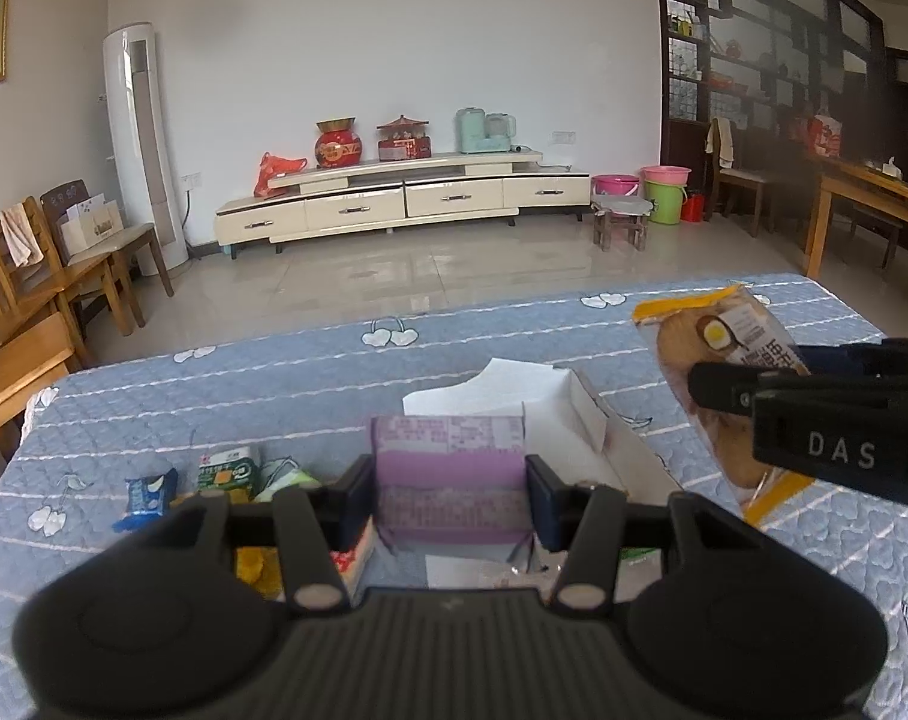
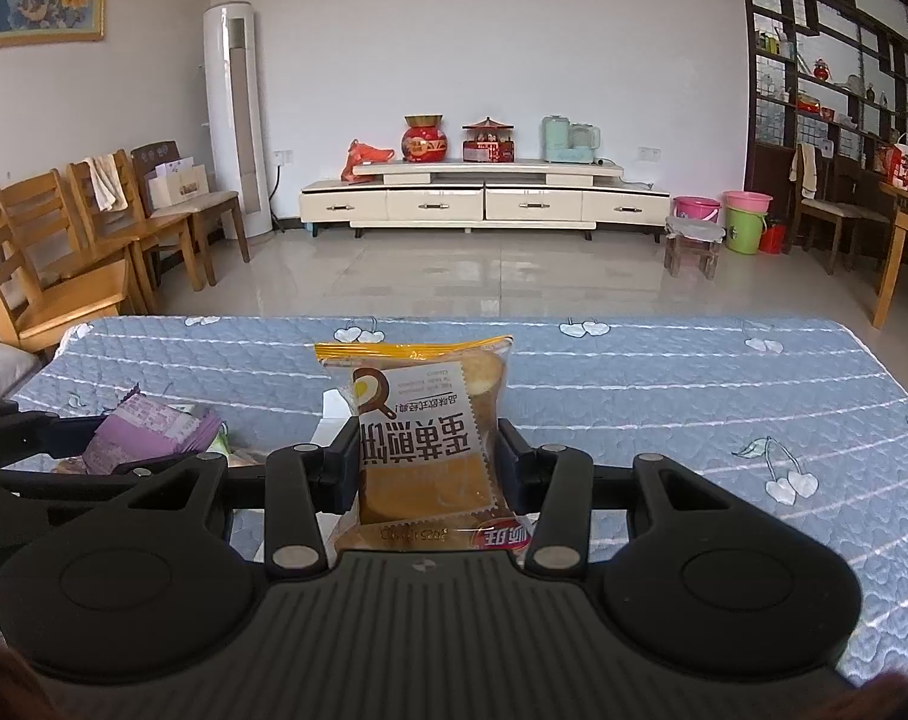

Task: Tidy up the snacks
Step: 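Carry the pink box and yellow egg-cake bag toward the white tray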

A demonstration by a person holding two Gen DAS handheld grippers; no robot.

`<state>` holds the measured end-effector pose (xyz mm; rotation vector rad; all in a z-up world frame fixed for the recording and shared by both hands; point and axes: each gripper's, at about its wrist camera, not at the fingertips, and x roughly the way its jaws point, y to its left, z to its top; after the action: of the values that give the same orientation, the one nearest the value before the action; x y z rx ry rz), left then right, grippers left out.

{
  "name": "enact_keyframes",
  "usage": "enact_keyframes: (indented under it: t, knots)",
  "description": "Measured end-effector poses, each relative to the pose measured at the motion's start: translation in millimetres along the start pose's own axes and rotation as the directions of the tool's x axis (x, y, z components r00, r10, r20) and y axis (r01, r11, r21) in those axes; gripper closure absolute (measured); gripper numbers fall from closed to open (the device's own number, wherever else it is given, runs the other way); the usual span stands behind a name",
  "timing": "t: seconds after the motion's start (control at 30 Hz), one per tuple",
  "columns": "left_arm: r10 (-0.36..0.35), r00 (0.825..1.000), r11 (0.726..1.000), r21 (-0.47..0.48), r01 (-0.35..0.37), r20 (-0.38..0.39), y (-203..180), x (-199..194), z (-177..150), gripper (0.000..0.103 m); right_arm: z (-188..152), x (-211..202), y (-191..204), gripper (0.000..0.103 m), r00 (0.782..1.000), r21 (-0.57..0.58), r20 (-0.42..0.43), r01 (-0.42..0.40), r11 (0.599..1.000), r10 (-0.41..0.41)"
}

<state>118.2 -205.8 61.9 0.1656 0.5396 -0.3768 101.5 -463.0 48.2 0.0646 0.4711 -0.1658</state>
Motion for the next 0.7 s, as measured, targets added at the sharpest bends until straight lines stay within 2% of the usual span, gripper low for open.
enact_keyframes:
  t: [0.7]
  knots:
    - [-0.002,0.999,1.000,-0.012,0.001,-0.053,-4.1,50.0,8.5,0.052,7.5,14.4,2.1,0.048,0.996,-0.004,-0.079,-0.034,0.999,0.033]
